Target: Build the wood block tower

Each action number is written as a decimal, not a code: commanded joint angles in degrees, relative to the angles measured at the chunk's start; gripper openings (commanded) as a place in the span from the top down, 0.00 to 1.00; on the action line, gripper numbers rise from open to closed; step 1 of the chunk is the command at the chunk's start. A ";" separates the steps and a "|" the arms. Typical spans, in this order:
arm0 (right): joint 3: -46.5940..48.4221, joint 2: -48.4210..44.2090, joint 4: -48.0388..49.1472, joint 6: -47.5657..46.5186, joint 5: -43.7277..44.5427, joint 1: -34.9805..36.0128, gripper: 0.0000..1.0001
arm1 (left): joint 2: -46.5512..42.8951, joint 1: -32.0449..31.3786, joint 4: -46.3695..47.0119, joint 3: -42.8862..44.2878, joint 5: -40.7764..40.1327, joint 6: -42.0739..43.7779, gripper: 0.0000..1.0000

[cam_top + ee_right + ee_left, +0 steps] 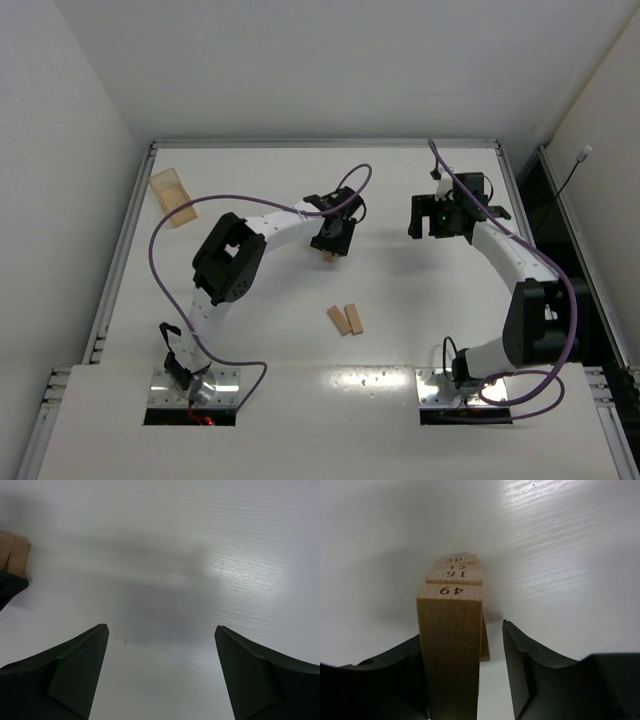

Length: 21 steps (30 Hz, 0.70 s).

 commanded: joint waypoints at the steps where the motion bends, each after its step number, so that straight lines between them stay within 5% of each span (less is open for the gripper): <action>1: 0.61 -0.01 2.01 0.38 -0.63 -0.24 0.15 | 0.23 -0.63 0.72 -1.23 0.46 -1.09 0.55; 9: 0.61 -0.01 2.01 0.38 -0.63 -0.24 0.15 | 0.85 -0.63 1.24 -1.85 0.99 -1.62 0.67; 12: 0.61 -0.01 2.01 0.38 -0.63 -0.24 0.15 | 1.37 -0.63 1.77 -2.38 1.52 -1.62 0.93; 14: 0.61 -0.01 2.01 0.38 -0.63 -0.24 0.15 | 1.38 -0.63 1.77 -2.38 2.04 -1.62 1.00; 19: 0.61 -0.01 2.53 0.38 -0.63 -0.24 0.15 | 1.38 -0.63 1.77 -2.38 2.04 -1.62 1.00; 21: 0.61 -0.01 2.53 0.38 -0.63 -0.24 0.15 | 1.38 -0.63 1.77 -2.38 2.04 -1.09 0.87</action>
